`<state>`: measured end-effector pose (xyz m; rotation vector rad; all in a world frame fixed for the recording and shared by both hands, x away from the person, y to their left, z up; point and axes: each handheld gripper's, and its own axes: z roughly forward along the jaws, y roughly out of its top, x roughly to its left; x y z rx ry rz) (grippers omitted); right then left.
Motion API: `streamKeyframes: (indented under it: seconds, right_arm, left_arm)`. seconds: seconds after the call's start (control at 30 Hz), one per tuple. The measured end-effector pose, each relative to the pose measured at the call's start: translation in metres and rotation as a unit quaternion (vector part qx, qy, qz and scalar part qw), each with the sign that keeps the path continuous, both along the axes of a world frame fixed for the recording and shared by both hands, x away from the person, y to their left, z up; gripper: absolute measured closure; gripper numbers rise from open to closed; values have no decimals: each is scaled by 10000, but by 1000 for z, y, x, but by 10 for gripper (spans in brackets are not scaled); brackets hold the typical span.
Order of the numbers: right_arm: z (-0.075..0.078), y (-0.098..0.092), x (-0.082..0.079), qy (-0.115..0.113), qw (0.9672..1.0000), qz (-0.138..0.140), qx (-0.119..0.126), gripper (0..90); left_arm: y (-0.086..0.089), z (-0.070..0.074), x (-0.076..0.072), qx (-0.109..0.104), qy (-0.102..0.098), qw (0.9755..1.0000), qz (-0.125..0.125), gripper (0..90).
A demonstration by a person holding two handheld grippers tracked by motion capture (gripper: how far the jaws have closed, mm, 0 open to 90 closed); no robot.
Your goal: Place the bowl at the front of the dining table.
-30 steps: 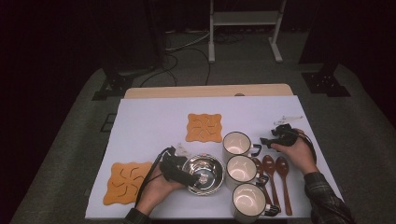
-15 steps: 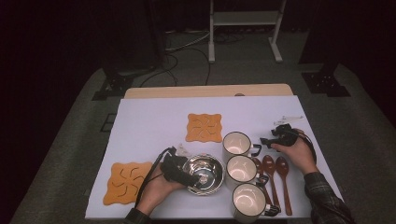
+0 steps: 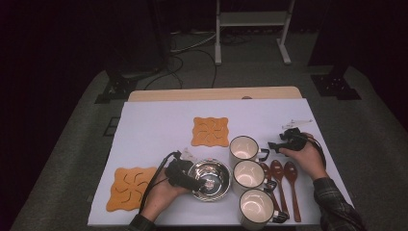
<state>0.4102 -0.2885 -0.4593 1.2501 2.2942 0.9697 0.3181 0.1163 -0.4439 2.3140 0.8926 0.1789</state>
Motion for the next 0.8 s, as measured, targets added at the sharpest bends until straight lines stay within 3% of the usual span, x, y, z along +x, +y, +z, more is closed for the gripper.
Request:
streamKeyframes:
  seconds: [0.07, 0.53, 0.8]
  right_arm:
    - [0, 0, 0, -1, 10000, -3, 1, 308]
    - [0, 0, 0, 0, 10000, -8, 0, 308]
    - [0, 0, 0, -1, 10000, -12, 3, 308]
  left_arm:
    - [1, 1, 0, -65, 33, 10000, -8, 213]
    - [6, 5, 4, -213, 150, 9995, 153, 336]
    - [6, 9, 6, -181, 283, 9992, 215, 425]
